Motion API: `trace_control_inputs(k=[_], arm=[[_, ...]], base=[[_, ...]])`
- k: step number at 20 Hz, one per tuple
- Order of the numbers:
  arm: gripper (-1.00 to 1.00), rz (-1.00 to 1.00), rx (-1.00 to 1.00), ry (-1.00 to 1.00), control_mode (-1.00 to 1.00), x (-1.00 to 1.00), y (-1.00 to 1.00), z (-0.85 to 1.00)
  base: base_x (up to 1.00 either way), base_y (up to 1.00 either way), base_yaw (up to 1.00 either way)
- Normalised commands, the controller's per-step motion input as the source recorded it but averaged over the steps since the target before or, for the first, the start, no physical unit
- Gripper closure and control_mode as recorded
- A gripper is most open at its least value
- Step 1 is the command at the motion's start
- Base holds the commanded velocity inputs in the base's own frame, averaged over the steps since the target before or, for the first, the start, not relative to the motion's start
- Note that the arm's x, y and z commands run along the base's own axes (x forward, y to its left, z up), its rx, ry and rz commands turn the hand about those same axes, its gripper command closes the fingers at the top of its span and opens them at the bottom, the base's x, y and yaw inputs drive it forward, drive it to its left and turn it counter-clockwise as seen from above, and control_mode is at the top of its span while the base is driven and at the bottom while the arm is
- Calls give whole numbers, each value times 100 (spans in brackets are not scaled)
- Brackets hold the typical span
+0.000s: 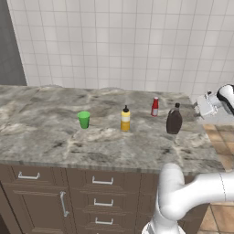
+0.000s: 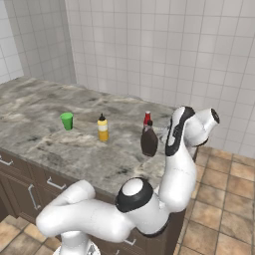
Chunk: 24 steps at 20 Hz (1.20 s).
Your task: Move the mustard and syrup bottle from the cabinet to the dining counter.
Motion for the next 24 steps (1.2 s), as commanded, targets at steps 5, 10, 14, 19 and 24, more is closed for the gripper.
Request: trace_control_inputs(k=[5,10,14,19,24], arm=[[-100,-13,-24,-4,-100,-100,-33,1],[-100,-16,-31,-8,-100,-100,-8,0],[-100,-19,-31,-6,-100,-100,16,0],[-100,-20,-30,-1,-100,-100,39,-1],[-100,-14,-25,1,-100,-100,37,0]], base=[[0,0,0],[0,0,0],[0,0,0],[0,0,0],[0,0,0]])
